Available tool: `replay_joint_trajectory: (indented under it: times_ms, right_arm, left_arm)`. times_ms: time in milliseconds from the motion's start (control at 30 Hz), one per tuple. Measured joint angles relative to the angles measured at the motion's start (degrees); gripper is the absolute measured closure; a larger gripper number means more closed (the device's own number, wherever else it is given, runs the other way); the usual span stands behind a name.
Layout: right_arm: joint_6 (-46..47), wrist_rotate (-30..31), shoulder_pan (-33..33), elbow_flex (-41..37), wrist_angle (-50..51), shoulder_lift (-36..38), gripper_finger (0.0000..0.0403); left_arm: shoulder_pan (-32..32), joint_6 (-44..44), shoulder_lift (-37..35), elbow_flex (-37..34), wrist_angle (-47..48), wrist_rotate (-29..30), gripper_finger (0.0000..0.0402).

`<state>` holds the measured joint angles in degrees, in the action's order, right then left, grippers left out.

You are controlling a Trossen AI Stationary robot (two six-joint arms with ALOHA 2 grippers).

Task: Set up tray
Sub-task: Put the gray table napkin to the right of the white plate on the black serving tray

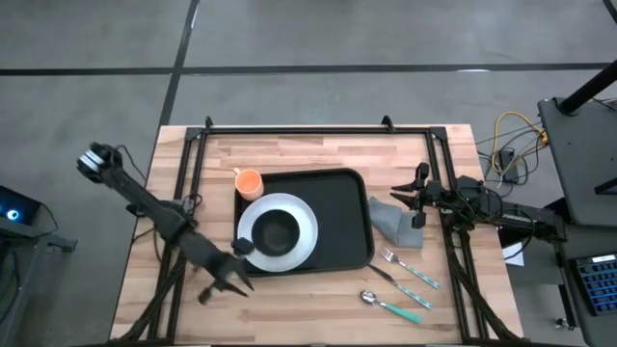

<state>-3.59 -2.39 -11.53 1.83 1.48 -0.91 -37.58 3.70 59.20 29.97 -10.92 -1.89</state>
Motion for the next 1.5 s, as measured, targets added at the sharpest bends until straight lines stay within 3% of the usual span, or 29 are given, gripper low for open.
replay_joint_trajectory:
  times_ms: [200, 433, 667, 867, 1033, 1500]
  right_arm:
    - [0.0, 0.0, 0.0, 0.0, 0.0, 0.0, 0.0335]
    - [0.0, 0.0, 0.0, 0.0, 0.0, 0.0, 0.0335]
    - [0.1, 0.0, 0.0, 0.0, 0.0, 0.0, 0.0335]
    - [0.0, 0.0, 0.0, 0.0, 0.0, 0.0, 0.0335]
    - [0.0, 0.0, 0.0, 0.0, 0.0, 0.0, 0.0335]
    - [0.0, 0.0, 0.0, 0.0, 0.0, 0.0, 0.0335]
  left_arm:
    - [0.0, 0.0, -18.3, -15.1, -14.5, 0.0, 0.0331]
    - [0.0, 0.0, -38.3, -22.6, -15.0, -0.1, 0.0331]
    - [0.0, -1.3, -51.1, -26.8, -13.6, -0.4, 0.0331]
    - [0.0, -4.4, -56.3, -28.8, -13.2, -6.9, 0.0331]
    - [0.0, -4.9, -56.6, -28.1, -8.4, -10.5, 0.0331]
    - [0.0, -7.8, -56.7, -28.6, -7.5, -10.7, 0.0331]
